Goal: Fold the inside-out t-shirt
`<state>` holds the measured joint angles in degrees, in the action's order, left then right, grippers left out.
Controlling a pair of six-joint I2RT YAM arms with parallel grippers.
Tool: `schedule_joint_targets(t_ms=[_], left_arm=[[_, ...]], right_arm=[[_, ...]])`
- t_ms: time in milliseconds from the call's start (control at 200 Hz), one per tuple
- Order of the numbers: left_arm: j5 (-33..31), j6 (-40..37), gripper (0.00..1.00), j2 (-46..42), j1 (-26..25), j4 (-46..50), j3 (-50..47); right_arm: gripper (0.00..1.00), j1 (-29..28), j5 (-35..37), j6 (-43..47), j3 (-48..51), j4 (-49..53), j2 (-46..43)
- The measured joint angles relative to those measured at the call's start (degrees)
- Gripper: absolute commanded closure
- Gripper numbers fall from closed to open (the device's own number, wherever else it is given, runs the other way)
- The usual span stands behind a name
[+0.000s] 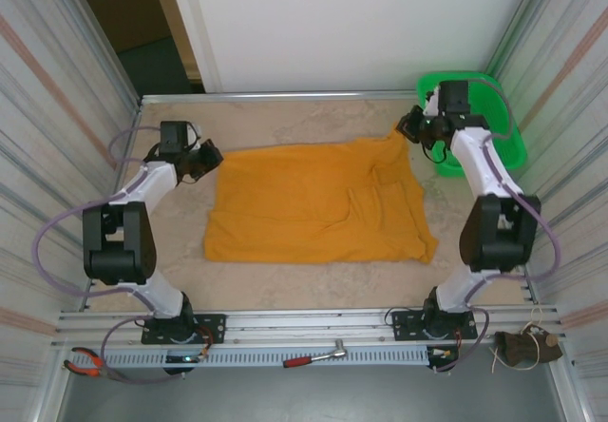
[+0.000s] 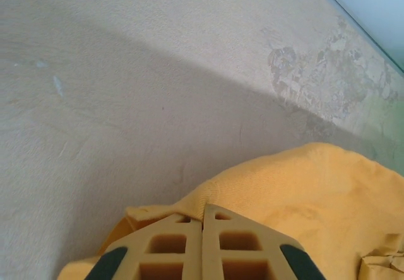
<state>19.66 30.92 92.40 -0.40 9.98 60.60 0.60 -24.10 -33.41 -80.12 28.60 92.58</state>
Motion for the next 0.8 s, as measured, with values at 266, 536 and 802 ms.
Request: schedule_joint_targets(t_ms=[266,536,802], left_arm=[[-1.7,1.4,1.00,-2.7,0.7,-1.3,-7.9],[-3.7,4.0,1.00,-7.6,1.4,-2.9,-16.8],[-6.0,6.1,0.29,-13.1,1.4,-4.4,-21.9]], right_arm=[[1.00,-2.5,4.3,-1.9,26.2,-2.0,-24.4],[1.00,-5.1,11.4,-5.4,44.5,4.7,-44.9],[0.48,-5.3,16.4,-7.5,47.5,8.0,-46.4]])
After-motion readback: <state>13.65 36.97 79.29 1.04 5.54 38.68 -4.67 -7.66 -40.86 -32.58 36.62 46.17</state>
